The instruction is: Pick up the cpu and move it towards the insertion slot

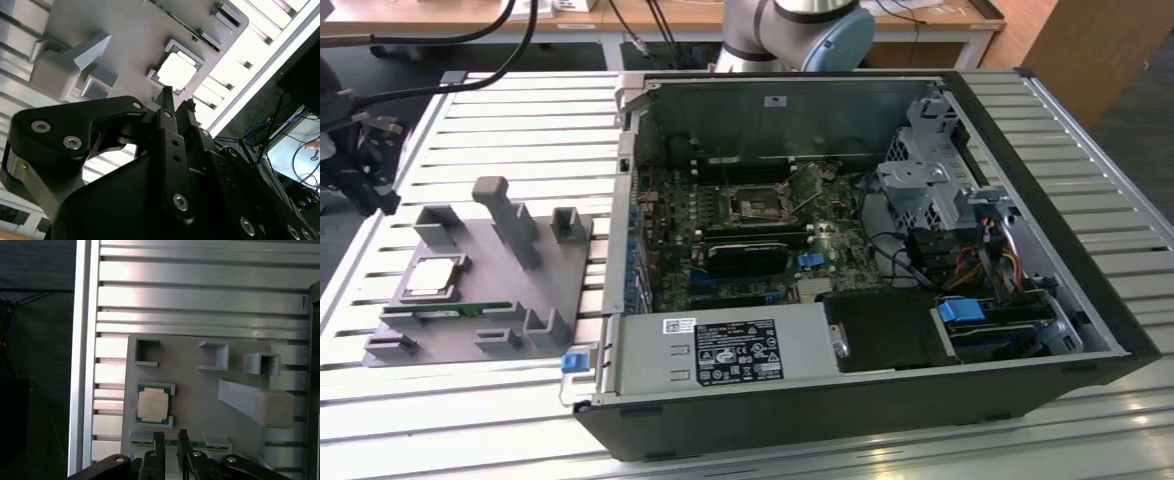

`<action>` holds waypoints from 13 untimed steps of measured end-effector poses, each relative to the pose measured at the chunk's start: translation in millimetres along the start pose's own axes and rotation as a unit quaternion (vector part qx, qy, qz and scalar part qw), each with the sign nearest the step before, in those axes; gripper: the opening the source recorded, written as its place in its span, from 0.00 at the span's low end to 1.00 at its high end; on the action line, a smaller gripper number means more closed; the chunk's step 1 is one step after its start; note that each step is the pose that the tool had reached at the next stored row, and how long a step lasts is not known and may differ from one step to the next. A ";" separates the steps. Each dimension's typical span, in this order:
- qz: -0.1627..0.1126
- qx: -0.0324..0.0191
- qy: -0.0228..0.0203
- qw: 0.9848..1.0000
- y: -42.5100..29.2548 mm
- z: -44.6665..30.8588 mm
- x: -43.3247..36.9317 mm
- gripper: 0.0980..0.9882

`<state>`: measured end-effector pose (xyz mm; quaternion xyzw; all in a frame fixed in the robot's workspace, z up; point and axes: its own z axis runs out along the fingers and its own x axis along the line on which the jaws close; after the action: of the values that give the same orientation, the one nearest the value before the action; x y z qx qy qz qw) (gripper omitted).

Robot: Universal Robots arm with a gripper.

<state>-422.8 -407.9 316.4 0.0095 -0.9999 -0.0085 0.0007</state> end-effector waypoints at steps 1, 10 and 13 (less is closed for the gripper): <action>0.000 0.000 0.000 1.000 0.0 0.9 1.3 0.17; 0.001 0.003 0.000 1.000 -0.1 15.5 9.2 0.51; 0.001 0.003 0.000 1.000 -0.3 20.9 9.4 0.65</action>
<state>-432.3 -407.9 295.6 0.0088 -0.9999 -0.0057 0.0008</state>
